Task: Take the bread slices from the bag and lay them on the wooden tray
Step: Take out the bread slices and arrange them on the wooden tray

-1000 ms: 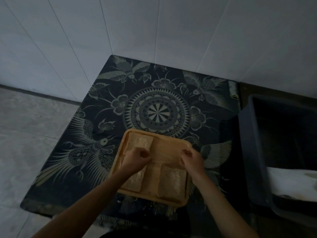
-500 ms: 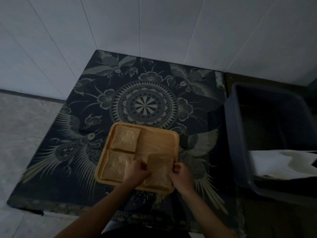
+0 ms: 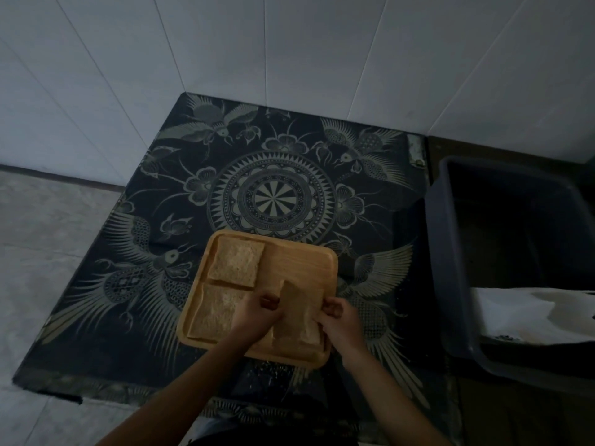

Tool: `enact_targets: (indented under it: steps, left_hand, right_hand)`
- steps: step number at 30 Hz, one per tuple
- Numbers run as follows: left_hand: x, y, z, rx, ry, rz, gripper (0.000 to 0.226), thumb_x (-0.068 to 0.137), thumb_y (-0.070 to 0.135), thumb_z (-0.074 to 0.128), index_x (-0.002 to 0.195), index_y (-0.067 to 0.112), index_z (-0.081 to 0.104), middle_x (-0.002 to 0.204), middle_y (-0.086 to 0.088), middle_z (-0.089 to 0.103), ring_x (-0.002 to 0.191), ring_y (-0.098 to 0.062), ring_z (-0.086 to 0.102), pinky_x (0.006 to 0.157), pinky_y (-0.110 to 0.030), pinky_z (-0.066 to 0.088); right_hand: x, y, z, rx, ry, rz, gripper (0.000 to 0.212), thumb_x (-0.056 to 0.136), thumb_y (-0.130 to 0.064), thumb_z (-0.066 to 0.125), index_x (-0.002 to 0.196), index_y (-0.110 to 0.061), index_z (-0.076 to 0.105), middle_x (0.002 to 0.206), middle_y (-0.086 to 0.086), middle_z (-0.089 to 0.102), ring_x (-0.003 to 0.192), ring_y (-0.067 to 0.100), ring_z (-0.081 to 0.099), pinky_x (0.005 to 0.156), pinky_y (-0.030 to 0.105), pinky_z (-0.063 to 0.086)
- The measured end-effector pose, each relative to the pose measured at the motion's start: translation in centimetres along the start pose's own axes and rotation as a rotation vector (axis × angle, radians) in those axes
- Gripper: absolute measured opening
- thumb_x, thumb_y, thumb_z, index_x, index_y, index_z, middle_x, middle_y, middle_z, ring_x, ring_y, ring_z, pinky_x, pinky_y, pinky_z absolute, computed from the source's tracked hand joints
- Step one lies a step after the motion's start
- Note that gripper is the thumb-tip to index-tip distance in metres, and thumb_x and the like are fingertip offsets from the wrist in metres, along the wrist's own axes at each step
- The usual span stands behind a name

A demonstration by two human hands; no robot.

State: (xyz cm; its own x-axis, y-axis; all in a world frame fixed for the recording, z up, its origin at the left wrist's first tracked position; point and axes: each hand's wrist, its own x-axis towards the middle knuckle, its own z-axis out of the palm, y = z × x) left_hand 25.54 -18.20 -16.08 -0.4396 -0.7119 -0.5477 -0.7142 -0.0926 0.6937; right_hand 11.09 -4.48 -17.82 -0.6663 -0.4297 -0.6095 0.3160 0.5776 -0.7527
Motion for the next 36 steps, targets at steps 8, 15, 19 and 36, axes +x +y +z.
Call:
enact_targets:
  steps: [8, 15, 19, 36]
  left_hand:
    - [3.4, 2.8, -1.5, -0.107, -0.044, -0.007, 0.021, 0.082, 0.019, 0.075, 0.103, 0.014, 0.074, 0.097, -0.005, 0.076, 0.09, -0.019, 0.072, 0.084, -0.038, 0.061]
    - [7.0, 4.8, -1.2, -0.094, -0.056, -0.022, 0.021, 0.083, 0.013, 0.075, 0.104, 0.008, 0.074, 0.096, -0.01, 0.076, 0.091, -0.024, 0.073, 0.085, -0.039, 0.061]
    - [8.3, 5.4, -0.9, -0.046, -0.053, -0.003, 0.021, 0.083, 0.012, 0.076, 0.103, 0.006, 0.075, 0.099, -0.012, 0.076, 0.093, -0.024, 0.073, 0.089, -0.041, 0.06]
    - [5.4, 2.3, -1.3, 0.032, -0.098, -0.014, 0.025, 0.088, 0.024, 0.07, 0.112, 0.017, 0.071, 0.1, 0.001, 0.072, 0.096, -0.017, 0.069, 0.085, -0.034, 0.057]
  right_hand:
    - [3.1, -3.5, -0.2, 0.15, -0.085, 0.054, 0.038, 0.076, -0.017, 0.087, 0.11, -0.017, 0.069, 0.097, 0.005, 0.075, 0.07, 0.013, 0.069, 0.057, 0.027, 0.055]
    - [6.2, -5.3, -0.4, 0.105, -0.036, 0.089, 0.036, 0.072, -0.019, 0.09, 0.103, -0.021, 0.07, 0.089, 0.004, 0.074, 0.062, 0.01, 0.063, 0.051, 0.023, 0.049]
    - [7.5, -5.6, -0.6, 0.075, -0.022, 0.094, 0.034, 0.072, -0.024, 0.089, 0.101, -0.024, 0.069, 0.1, 0.003, 0.075, 0.09, 0.018, 0.071, 0.068, 0.03, 0.056]
    - [3.9, -2.0, -2.5, -0.003, -0.001, 0.066, 0.023, 0.095, -0.014, 0.069, 0.118, -0.015, 0.064, 0.111, 0.004, 0.07, 0.099, 0.017, 0.069, 0.09, 0.04, 0.06]
